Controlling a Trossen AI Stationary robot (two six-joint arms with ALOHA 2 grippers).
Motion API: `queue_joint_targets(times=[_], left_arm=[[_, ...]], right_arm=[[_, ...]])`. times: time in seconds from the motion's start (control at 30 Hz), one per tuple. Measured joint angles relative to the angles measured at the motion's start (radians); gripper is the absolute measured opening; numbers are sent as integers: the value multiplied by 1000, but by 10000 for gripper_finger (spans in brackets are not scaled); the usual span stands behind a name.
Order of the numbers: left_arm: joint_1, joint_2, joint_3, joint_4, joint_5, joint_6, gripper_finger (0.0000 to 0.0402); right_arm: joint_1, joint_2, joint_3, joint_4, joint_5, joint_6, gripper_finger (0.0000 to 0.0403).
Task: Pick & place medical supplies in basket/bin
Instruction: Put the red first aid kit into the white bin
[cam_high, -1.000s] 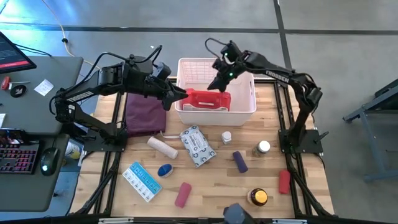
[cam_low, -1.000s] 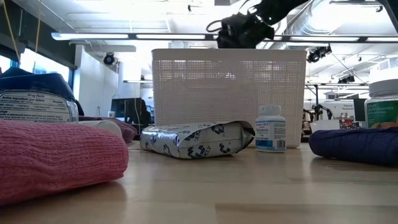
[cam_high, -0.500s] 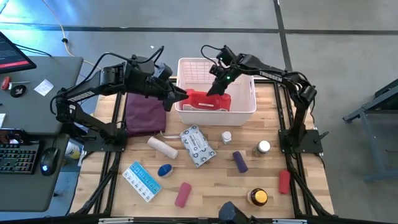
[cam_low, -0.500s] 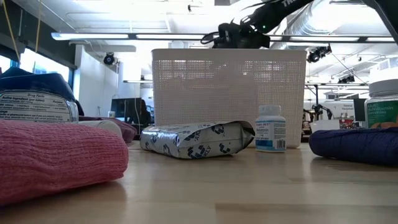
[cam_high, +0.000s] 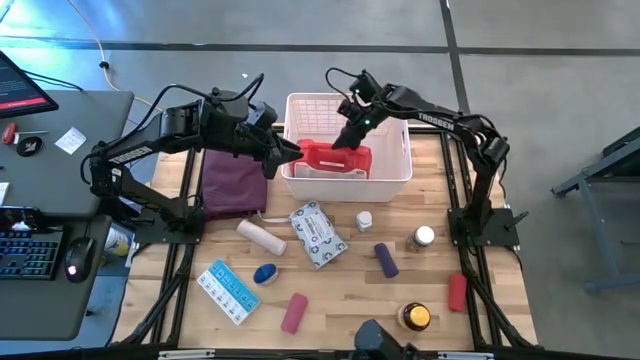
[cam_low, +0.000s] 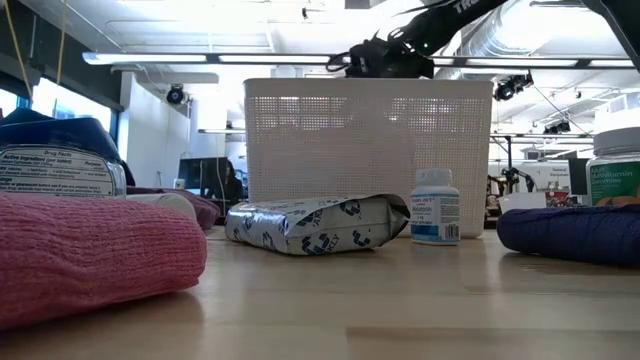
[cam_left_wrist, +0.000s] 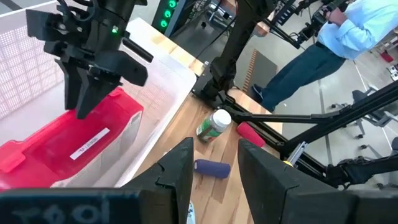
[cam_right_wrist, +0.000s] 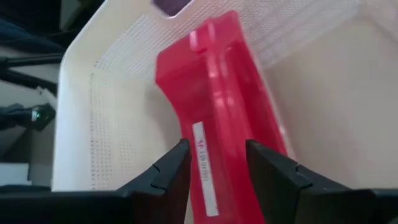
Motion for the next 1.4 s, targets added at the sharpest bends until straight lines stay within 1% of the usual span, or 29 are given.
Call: queue_joint_targets(times=[0.1, 0.2, 0.37, 0.6, 0.73, 0.9, 0.97, 1.07, 1.17, 1.27, 1.33, 1.4], left_arm=[[0, 0, 0, 0, 0, 0, 161], [0, 0, 0, 0, -5, 0, 161], [0, 0, 0, 0, -7, 0, 161], [0, 0, 0, 0, -14, 0, 161], [0, 0, 0, 0, -15, 0, 161], [0, 0, 0, 0, -15, 0, 161], [0, 0, 0, 0, -15, 0, 161], [0, 0, 0, 0, -15, 0, 161], [0, 0, 0, 0, -15, 0, 161], [0, 0, 0, 0, -15, 0, 161], [0, 0, 0, 0, -15, 0, 161], [0, 0, 0, 0, -15, 0, 161]], right_arm=[[0, 5, 0, -4, -7, -8, 146], [8, 21, -1, -27, -56, 4, 149], [32, 46, -2, -60, -102, 18, 153], [44, 51, -2, -48, -137, 15, 149], [43, 51, -2, -55, -155, -19, 119], [44, 51, -2, -59, -153, -72, 53], [45, 50, -2, -60, -144, -85, 52], [47, 48, -2, -60, -119, -96, 52], [52, 28, -2, -52, -60, -108, 52], [64, -8, -2, -16, 54, -139, 52], [73, -39, -2, 9, 142, -182, 52], [85, -69, -2, 27, 205, -230, 52]])
